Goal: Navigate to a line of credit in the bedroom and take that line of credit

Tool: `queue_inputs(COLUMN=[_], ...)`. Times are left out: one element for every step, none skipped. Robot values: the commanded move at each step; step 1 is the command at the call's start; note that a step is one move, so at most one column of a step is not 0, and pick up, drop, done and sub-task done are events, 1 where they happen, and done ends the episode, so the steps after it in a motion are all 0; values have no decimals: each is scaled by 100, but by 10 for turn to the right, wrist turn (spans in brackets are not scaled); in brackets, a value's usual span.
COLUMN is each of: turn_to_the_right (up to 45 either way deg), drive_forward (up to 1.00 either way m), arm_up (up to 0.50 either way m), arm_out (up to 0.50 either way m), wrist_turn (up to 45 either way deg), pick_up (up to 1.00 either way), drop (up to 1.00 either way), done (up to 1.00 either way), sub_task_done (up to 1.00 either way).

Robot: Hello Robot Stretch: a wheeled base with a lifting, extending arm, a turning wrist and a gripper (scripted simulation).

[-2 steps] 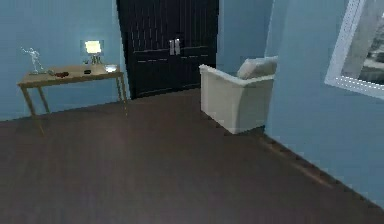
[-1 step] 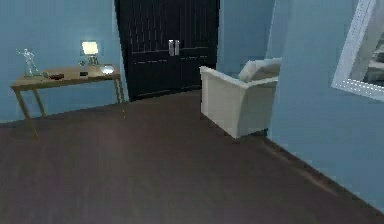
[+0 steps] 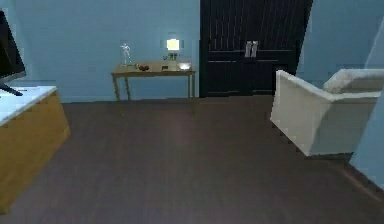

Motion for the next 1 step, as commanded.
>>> queue_inputs(turn_to_the_right=[0], drive_forward=[40], arm_up=[0], arm_out=[0], wrist_turn=[0], pick_up=[0], drop=[0], done=[0], sub_task_done=[0])
